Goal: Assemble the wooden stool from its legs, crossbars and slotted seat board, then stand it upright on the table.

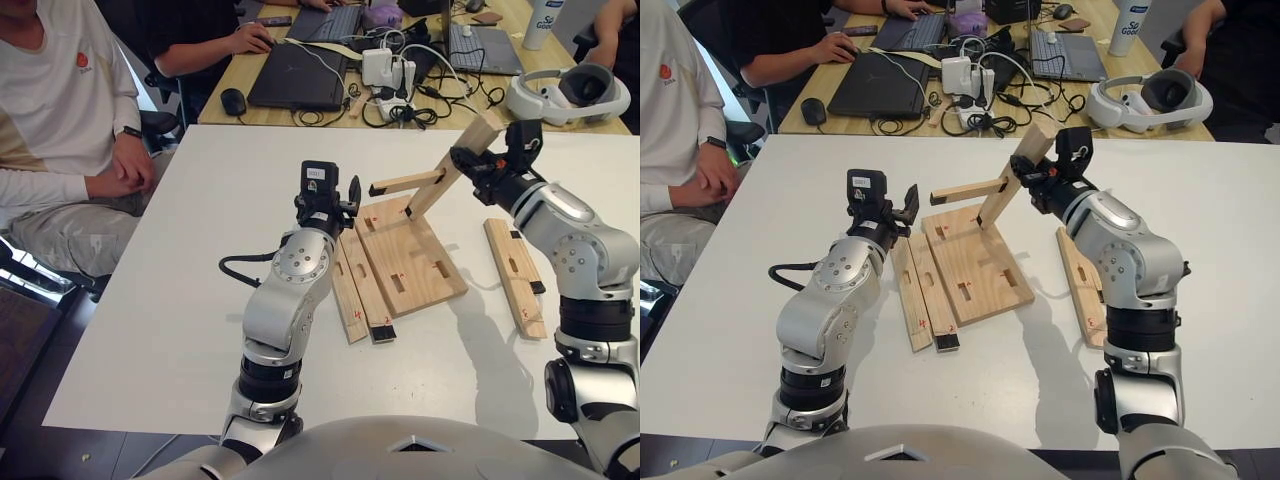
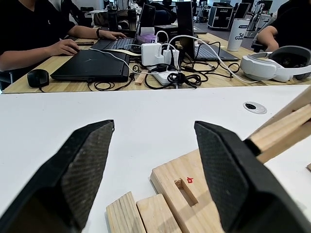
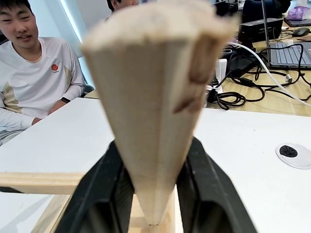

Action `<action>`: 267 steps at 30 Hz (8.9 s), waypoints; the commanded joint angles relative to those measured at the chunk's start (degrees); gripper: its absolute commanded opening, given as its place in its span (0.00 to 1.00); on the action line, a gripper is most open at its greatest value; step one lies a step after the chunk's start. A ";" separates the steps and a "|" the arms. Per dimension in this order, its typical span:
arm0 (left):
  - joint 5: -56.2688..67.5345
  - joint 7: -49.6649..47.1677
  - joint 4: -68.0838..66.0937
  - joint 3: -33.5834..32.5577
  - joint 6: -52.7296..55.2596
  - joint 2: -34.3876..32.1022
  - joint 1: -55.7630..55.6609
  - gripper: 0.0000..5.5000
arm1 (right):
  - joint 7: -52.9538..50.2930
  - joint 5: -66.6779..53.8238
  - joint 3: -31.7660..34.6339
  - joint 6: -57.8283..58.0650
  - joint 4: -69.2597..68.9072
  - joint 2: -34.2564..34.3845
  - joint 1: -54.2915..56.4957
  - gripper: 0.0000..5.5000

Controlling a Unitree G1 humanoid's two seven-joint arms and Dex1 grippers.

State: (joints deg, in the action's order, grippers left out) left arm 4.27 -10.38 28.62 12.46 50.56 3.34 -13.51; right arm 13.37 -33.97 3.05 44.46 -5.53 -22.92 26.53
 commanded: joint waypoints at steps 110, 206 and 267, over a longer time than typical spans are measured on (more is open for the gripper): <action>-5.78 -8.54 7.99 -8.28 -16.66 2.86 1.29 0.56 | 24.17 -2.43 16.14 -17.65 -3.65 -6.17 -24.56 0.18; -5.60 -10.54 10.61 -6.64 -15.65 3.54 7.67 0.56 | 19.04 -3.21 25.58 -1.73 -23.86 -11.38 -66.07 0.67; 77.69 5.67 -24.31 -44.38 15.60 -11.23 -60.16 0.61 | 0.02 -8.16 9.61 -14.14 -21.95 2.11 13.97 0.37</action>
State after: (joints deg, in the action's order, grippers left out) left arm 76.84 -2.68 1.98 -34.26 66.48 -9.36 -73.81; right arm 16.84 -41.88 16.50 29.28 -23.87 -25.29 44.21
